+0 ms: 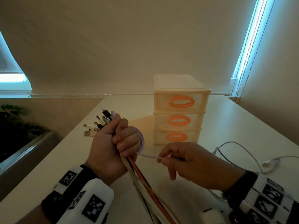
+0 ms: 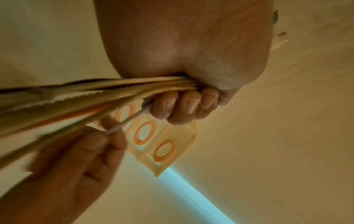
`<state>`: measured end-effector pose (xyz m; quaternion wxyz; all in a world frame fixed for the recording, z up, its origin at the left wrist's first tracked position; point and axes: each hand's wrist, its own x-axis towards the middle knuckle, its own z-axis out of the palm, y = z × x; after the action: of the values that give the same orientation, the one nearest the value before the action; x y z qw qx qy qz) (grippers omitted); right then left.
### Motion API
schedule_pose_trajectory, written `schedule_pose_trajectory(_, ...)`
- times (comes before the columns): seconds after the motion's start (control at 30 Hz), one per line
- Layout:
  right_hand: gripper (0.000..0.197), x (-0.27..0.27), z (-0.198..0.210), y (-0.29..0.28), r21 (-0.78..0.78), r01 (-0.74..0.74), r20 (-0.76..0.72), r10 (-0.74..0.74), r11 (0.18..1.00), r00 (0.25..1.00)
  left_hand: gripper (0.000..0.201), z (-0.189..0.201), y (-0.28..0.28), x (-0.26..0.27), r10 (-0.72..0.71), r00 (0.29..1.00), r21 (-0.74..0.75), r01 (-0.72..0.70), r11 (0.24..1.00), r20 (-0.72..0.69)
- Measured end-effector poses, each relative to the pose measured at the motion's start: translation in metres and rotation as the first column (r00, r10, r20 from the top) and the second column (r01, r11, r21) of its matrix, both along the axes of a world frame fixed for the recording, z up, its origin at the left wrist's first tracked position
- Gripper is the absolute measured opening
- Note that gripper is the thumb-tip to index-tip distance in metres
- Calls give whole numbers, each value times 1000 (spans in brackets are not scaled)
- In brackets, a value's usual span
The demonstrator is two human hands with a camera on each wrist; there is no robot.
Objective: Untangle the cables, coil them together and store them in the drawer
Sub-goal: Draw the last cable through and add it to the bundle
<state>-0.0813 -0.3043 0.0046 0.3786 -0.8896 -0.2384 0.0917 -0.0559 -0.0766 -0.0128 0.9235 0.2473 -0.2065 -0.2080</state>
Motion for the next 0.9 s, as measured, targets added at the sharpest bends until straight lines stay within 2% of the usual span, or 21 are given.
schedule_pose_trajectory(0.03,16,3,2,-5,-12,14,-48,-14,1000,999,47,1,2,1,-20,1000,3,20,1000,8)
schedule_pose_trajectory(0.1,26,10,7,-17,-37,145,-26,-146,989,989,48,2,-1,0,-77,997,30,76,997,29)
schedule_pose_trajectory(0.2,42,15,6,-27,-13,351,166,-344,936,924,49,4,-9,-5,-168,985,114,162,980,46)
schedule_pose_trajectory(0.27,42,14,0,-21,24,369,303,-359,929,883,50,7,-12,-9,-235,970,156,224,962,59)
schedule_pose_trajectory(0.3,36,13,-2,-17,68,321,297,-326,945,898,50,8,-12,-10,-265,962,169,251,953,64)
schedule_pose_trajectory(0.37,21,15,2,-16,187,150,76,-167,971,983,50,12,-10,-13,-311,948,175,295,939,67)
schedule_pose_trajectory(0.4,16,17,4,-21,215,82,-53,-72,973,996,51,14,-8,-14,-324,944,174,309,935,67)
schedule_pose_trajectory(0.43,14,19,7,-28,192,52,-131,-27,980,991,51,15,-7,-14,-335,940,172,320,932,67)
schedule_pose_trajectory(0.47,14,22,10,-36,99,74,-128,-61,992,990,51,16,-6,-15,-345,936,177,329,928,66)
schedule_pose_trajectory(0.53,23,29,6,-47,-99,223,67,-218,970,974,50,14,-8,-15,-349,936,232,329,915,51)
schedule_pose_trajectory(0.57,32,31,3,-47,-99,322,183,-301,942,936,49,10,-10,-15,-338,940,289,310,906,50)
schedule_pose_trajectory(0.63,41,28,-1,-35,55,424,340,-416,904,844,46,2,-14,-17,-314,945,425,250,870,87)
schedule_pose_trajectory(0.67,39,25,-3,-25,149,415,374,-440,898,817,46,1,-14,-19,-324,941,469,241,849,102)
schedule_pose_trajectory(0.73,28,18,-5,-7,299,362,393,-460,883,796,45,0,-13,-22,-352,932,463,276,842,85)
schedule_pose_trajectory(0.8,13,11,-3,6,438,277,356,-448,855,820,45,1,-12,-20,-342,938,380,296,876,58)
schedule_pose_trajectory(0.87,5,5,1,12,531,145,314,-352,835,882,46,-2,-15,-14,-256,965,277,230,933,62)
schedule_pose_trajectory(0.9,8,2,1,12,526,68,330,-277,848,902,48,-3,-17,-12,-184,980,227,162,960,81)
